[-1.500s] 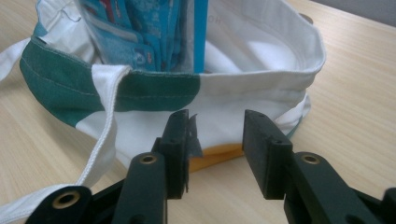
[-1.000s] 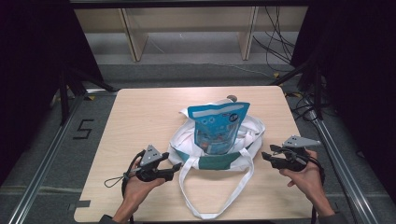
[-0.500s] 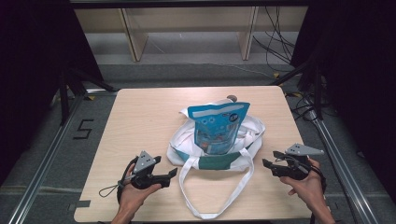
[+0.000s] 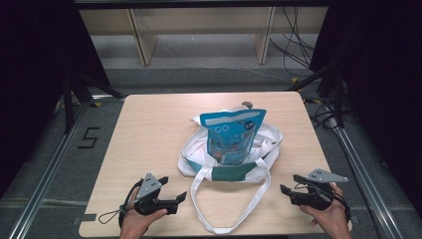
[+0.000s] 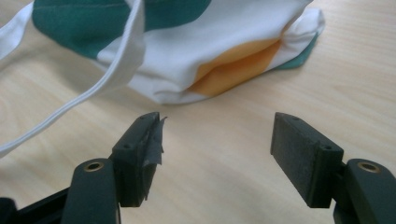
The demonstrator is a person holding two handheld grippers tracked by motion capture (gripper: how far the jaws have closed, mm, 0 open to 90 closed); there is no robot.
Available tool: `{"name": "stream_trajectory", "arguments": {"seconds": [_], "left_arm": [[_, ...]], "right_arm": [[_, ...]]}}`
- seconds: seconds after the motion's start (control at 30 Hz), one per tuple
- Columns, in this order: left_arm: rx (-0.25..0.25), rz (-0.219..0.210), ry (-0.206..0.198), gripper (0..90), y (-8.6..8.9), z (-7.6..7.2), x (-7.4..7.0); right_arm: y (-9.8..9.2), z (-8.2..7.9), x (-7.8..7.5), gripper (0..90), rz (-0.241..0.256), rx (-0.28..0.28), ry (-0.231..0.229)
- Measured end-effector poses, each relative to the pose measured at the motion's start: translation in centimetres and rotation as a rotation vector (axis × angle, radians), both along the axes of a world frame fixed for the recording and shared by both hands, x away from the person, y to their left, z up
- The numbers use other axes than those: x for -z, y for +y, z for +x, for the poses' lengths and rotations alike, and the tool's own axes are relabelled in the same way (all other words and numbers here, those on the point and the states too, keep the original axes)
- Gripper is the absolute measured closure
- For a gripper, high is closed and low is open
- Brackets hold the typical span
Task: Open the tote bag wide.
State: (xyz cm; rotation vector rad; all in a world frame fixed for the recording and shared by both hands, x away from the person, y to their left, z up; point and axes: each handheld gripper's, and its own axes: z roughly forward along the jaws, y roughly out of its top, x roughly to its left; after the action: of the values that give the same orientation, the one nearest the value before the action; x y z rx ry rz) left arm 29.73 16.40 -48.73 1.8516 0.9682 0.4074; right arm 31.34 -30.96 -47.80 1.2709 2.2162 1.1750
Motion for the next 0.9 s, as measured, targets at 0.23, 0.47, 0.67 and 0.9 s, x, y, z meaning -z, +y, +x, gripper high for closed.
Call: {"name": "stream_trajectory", "arguments": {"seconds": [0.23, 0.47, 0.67, 0.9], "left_arm": [[0.048, 0.046, -0.015, 15.9, -0.6, -0.7, 0.4], [0.059, 0.052, 0.0, 15.8, -0.6, -1.4, 0.9], [0.089, 0.074, 0.017, 15.8, -1.5, -2.2, 1.4], [0.089, 0.1, 0.021, 15.8, -1.4, -2.2, 1.4]], "right_arm": [[0.4, -1.6, 0.8, 29.7, 0.002, -0.039, 0.021], [0.2, -2.5, 1.6, 25.0, -0.026, -0.065, 0.044], [0.4, -3.3, 1.9, 22.2, -0.049, -0.089, 0.043], [1.0, -4.5, 2.2, 21.8, -0.063, -0.095, 0.093]]}}
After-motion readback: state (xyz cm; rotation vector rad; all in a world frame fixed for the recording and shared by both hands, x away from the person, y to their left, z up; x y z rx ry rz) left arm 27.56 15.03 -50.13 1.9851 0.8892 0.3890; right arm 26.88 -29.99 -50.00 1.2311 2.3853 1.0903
